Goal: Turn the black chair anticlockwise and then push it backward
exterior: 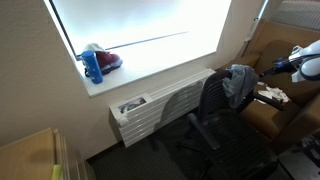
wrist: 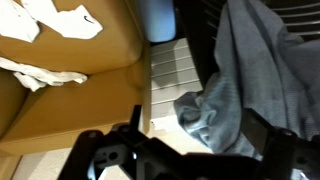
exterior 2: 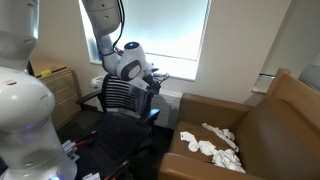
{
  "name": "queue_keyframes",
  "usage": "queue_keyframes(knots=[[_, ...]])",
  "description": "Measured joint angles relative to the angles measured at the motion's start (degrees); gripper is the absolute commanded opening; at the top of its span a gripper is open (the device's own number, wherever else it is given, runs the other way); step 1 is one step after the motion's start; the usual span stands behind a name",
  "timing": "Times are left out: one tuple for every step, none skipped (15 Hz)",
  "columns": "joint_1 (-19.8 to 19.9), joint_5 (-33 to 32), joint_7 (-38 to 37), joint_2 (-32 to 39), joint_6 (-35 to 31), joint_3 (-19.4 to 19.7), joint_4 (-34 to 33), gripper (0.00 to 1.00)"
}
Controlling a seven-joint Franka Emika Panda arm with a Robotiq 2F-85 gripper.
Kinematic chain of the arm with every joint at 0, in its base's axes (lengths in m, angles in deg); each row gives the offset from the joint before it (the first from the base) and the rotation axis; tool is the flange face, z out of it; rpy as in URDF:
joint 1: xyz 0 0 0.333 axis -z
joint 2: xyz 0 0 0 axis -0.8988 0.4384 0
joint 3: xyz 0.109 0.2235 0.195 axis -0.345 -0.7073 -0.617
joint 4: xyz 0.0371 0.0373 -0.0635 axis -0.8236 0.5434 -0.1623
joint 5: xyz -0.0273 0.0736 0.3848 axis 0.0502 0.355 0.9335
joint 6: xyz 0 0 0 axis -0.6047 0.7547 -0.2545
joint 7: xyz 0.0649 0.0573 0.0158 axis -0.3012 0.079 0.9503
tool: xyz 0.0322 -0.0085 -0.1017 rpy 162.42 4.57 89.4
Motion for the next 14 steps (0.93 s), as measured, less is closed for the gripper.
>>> queue_keyframes(knots=[[-3.9, 2.2, 2.5, -1.9, 4.5, 4.6, 0.2, 1.0], [-6.8, 2.1, 3.0, -3.7, 9.6, 7.8, 0.4, 1.0], [-7.7, 1.7, 3.1, -5.1, 14.0, 8.3, 0.6, 1.0], [-7.3, 0.0, 2.3, -6.3, 17.7, 6.7, 0.8, 1.0], [-6.6, 0.8, 2.5, -7.3, 20.8, 4.1, 1.1, 1.0], [-6.2, 4.1, 4.8, -8.0, 23.4, 1.1, 1.4, 1.0], [-5.8, 8.0, 7.7, -8.4, 25.8, -1.8, 1.5, 1.0], [-4.5, 11.3, 10.4, -8.5, 27.8, -5.4, 1.6, 1.0], [-2.4, 14.2, 13.0, -8.4, 29.8, -9.3, 1.6, 1.0], [-0.9, 15.5, 15.1, -8.1, 32.2, -11.8, 1.6, 1.0], [0.1, 15.8, 16.0, -7.8, 33.8, -13.0, 1.6, 1.0], [0.6, 15.8, 16.5, -7.5, 34.4, -13.3, 1.6, 1.0], [0.9, 15.8, 16.9, -7.2, 34.5, -13.4, 1.6, 1.0], [1.4, 16.0, 16.9, -7.0, 33.6, -13.6, 1.6, 1.0]])
